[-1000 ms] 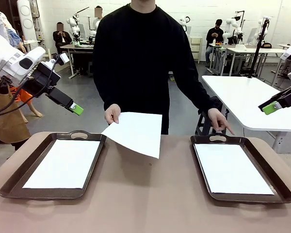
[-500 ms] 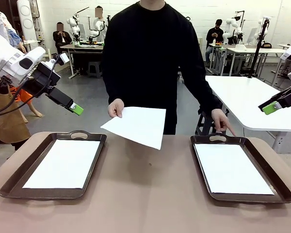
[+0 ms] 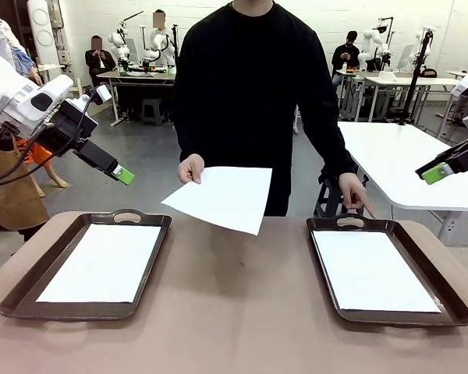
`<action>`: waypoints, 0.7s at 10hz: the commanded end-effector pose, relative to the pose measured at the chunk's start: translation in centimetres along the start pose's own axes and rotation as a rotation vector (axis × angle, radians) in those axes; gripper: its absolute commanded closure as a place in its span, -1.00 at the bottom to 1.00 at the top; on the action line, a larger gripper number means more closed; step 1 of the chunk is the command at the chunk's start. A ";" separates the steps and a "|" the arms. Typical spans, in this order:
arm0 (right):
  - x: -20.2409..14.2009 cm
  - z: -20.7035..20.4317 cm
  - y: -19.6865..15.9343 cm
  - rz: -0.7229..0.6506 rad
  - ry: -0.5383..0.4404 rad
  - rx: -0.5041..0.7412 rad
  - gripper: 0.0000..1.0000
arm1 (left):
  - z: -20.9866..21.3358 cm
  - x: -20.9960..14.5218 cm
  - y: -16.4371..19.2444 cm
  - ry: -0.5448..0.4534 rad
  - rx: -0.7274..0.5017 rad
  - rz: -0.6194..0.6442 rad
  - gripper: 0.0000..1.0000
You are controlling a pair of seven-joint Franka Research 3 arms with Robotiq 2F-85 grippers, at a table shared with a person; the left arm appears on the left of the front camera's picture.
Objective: Sort the A4 documents.
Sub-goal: Receive the A4 Paper.
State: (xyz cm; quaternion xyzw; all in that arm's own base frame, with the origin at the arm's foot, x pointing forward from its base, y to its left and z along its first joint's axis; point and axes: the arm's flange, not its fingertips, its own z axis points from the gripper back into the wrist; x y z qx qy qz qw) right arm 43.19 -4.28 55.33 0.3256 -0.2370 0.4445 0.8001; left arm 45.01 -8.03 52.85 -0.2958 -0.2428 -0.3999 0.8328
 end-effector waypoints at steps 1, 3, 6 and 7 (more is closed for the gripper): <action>0.2 -1.7 -0.5 -0.042 0.000 0.056 -1.00 | 0.1 0.0 0.0 -0.004 -0.006 -0.001 -1.00; 0.1 -4.2 -0.5 -0.120 -0.006 0.125 -1.00 | 0.1 0.0 0.0 -0.004 -0.006 -0.001 -1.00; -0.5 -9.5 -1.0 -0.337 -0.054 0.281 -1.00 | 0.1 0.0 0.0 -0.004 -0.006 -0.001 -1.00; -0.7 -11.1 -1.1 -0.417 -0.075 0.330 -1.00 | 0.1 0.0 0.0 -0.004 -0.006 -0.001 -1.00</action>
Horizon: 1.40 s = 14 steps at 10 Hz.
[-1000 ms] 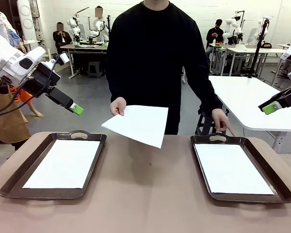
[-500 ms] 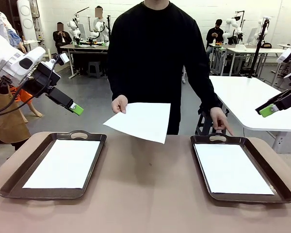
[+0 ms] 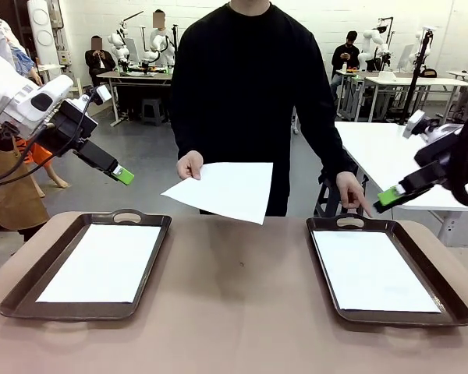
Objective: Sort the A4 documents.
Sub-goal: Receive the A4 Paper.
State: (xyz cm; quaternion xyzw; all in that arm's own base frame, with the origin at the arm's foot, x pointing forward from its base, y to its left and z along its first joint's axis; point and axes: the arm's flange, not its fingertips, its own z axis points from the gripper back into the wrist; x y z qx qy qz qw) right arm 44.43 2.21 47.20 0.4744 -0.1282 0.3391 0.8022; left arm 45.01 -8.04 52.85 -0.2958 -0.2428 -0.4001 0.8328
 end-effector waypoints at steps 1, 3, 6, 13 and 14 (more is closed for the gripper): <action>0.9 -2.4 -0.8 -0.162 -0.077 0.099 -1.00 | 0.1 -0.1 0.0 -0.004 -0.006 -0.001 -1.00; 2.0 -5.2 -1.8 -0.260 -0.104 0.185 -1.00 | 0.1 -0.1 0.0 -0.004 -0.006 -0.001 -1.00; 3.5 -9.7 -3.2 -0.381 -0.126 0.273 -1.00 | 0.1 -0.1 0.0 -0.004 -0.006 -0.001 -1.00; 7.8 -15.4 -6.5 -0.472 -0.287 0.345 -1.00 | 0.1 -0.1 0.0 -0.004 -0.006 -0.001 -1.00; 8.4 -15.8 -6.8 -0.497 -0.308 0.370 -1.00 | 0.1 -0.1 0.0 -0.004 -0.006 -0.001 -1.00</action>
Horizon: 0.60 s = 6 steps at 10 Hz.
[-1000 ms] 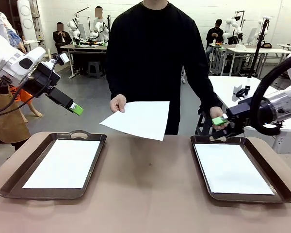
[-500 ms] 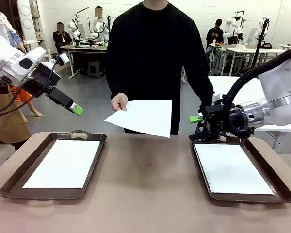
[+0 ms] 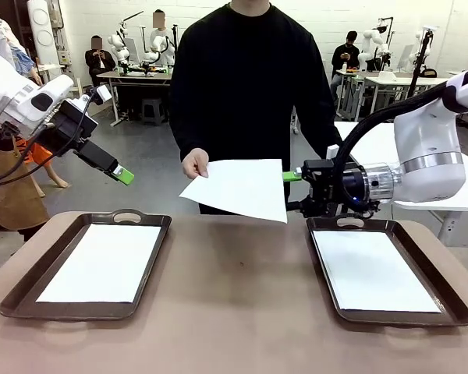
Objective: Sort the A4 documents.
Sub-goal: Receive the A4 Paper.
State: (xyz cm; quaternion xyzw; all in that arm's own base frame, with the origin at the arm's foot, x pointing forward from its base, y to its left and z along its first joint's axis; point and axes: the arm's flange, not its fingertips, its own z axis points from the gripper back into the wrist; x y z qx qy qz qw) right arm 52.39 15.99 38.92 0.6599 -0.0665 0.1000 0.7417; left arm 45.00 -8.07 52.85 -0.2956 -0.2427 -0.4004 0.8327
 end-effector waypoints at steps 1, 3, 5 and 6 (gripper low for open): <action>1.6 -1.5 -0.4 -0.073 -0.049 0.063 -1.00 | 0.1 -0.1 0.0 -0.004 -0.006 0.000 -1.00; 2.0 -2.6 -1.0 -0.135 -0.045 0.108 -1.00 | 0.1 -0.1 0.0 -0.004 -0.006 0.000 -1.00; 1.8 -3.1 -1.5 -0.158 -0.031 0.112 -1.00 | 0.1 -0.1 0.0 -0.004 -0.006 0.000 -1.00; 1.8 -3.1 -1.4 -0.148 -0.036 0.128 -1.00 | 0.1 -0.1 0.0 -0.004 -0.006 0.000 -1.00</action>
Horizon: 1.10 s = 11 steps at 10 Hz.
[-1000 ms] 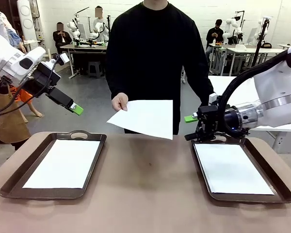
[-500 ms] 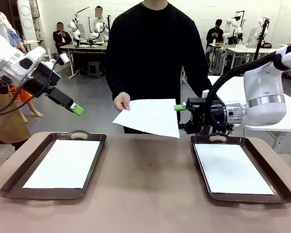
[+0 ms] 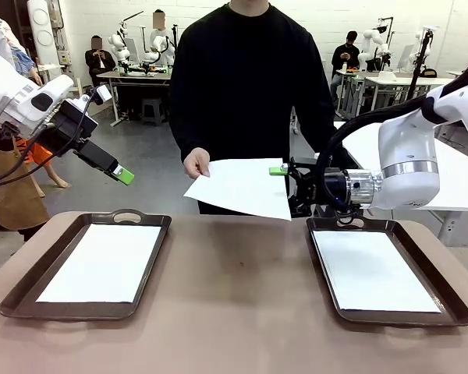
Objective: Sort the A4 documents.
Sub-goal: Receive the A4 Paper.
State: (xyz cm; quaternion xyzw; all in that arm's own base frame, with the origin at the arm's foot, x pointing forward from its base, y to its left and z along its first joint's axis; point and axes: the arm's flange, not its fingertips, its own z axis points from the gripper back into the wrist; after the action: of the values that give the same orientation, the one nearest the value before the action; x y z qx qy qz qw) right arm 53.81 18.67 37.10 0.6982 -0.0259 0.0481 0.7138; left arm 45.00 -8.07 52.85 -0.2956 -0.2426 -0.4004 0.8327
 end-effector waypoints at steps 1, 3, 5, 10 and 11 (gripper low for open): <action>0.6 -0.3 0.4 -0.006 -0.009 0.039 -1.00 | 0.1 -0.1 0.0 -0.004 -0.006 0.000 -1.00; 0.6 -0.2 0.1 0.003 0.003 0.026 -0.66 | 0.1 -0.1 0.0 -0.004 -0.006 0.000 -1.00; 0.7 -0.2 0.2 0.009 0.009 0.021 -0.33 | 0.1 -0.1 0.0 -0.004 -0.006 0.000 -1.00; 1.0 0.0 0.1 -0.008 0.022 0.029 0.62 | 0.1 -0.1 0.0 -0.004 -0.006 0.000 -1.00; 1.0 0.1 0.1 -0.011 0.024 0.029 0.69 | 0.1 -0.1 0.0 -0.004 -0.006 0.000 -1.00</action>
State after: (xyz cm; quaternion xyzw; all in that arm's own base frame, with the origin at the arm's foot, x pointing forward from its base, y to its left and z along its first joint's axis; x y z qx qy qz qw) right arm 54.00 18.63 37.15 0.7026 -0.0234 0.0517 0.7093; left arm 45.00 -8.07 52.85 -0.2956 -0.2426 -0.4004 0.8327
